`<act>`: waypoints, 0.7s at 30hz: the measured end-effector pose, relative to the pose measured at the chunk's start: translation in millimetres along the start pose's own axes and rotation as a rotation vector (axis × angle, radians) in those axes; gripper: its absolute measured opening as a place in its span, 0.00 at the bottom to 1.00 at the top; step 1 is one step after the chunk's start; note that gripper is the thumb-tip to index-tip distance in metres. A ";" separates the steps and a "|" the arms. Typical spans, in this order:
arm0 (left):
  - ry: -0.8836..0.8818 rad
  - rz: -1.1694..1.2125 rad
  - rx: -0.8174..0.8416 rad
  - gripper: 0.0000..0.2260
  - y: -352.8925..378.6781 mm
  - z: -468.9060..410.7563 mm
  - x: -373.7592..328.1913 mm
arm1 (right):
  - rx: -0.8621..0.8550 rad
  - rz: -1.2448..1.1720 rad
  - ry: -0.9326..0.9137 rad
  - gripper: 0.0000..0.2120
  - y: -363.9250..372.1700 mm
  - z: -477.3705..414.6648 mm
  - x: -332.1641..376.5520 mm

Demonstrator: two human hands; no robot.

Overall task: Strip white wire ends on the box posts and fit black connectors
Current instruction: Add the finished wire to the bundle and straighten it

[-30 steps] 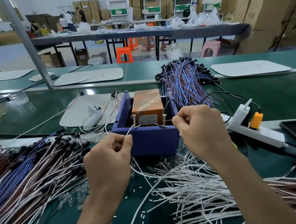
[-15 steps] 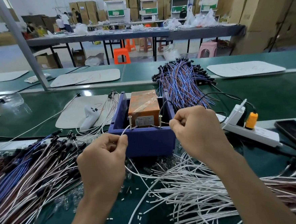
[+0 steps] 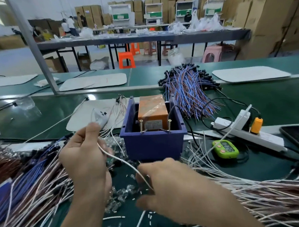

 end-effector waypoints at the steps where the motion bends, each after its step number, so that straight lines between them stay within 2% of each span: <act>1: -0.001 -0.001 0.025 0.11 2.7 -2.6 -7.5 | -0.036 0.064 -0.011 0.07 3.5 -4.0 4.1; 2: -0.002 -0.014 0.051 0.12 4.2 -5.3 -13.3 | -0.074 0.084 -0.006 0.01 4.3 -7.0 6.8; 4: -0.015 -0.022 0.107 0.14 5.1 -6.6 -23.0 | -0.141 -0.020 0.033 0.05 -0.5 -12.3 7.9; 6: -0.065 0.003 0.149 0.19 0.8 -4.1 -31.0 | -0.224 -0.280 0.045 0.08 -14.1 -17.1 9.8; 8: -0.108 -0.047 0.257 0.28 -1.9 -3.6 -35.4 | -0.346 -0.605 0.045 0.12 -31.5 -26.1 14.2; 9: -0.136 -0.161 0.374 0.28 -3.6 -3.2 -37.9 | -0.391 -0.815 0.043 0.14 -40.4 -32.5 17.1; 11: -0.182 -0.437 0.775 0.16 0.1 3.5 -45.1 | -0.426 -1.210 0.041 0.16 -59.5 -44.9 25.9; 12: -0.205 -0.492 0.945 0.16 -0.9 5.9 -44.5 | -0.427 -1.369 0.026 0.16 -69.6 -50.0 31.7; 13: -0.208 -0.480 1.028 0.21 -4.1 6.2 -42.4 | -0.424 -1.494 0.007 0.16 -78.5 -55.3 37.4; 15: -0.233 -0.408 1.022 0.25 -14.5 -0.9 -42.0 | -0.423 -1.649 -0.019 0.15 -92.1 -62.4 47.1; 18: -0.218 -0.435 0.953 0.14 -30.8 -20.3 -50.9 | -0.427 -1.722 -0.049 0.14 -107.5 -67.1 53.0; 19: -0.225 -0.445 0.897 0.12 -36.9 -29.1 -52.8 | -0.428 -1.724 -0.056 0.14 -112.2 -67.9 52.1; 21: -0.275 -0.380 0.692 0.14 -49.3 -48.8 -52.5 | -0.424 -1.710 -0.035 0.14 -122.2 -70.9 46.4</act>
Point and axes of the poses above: each hand's wrist, its own z-axis away from the middle knuckle, its own y-axis out of the palm, x = y × z, the point moved 2 cm from there along -z, towards the middle knuckle, and after that the axes turned 4 degrees about z, right-handed, at the moved point
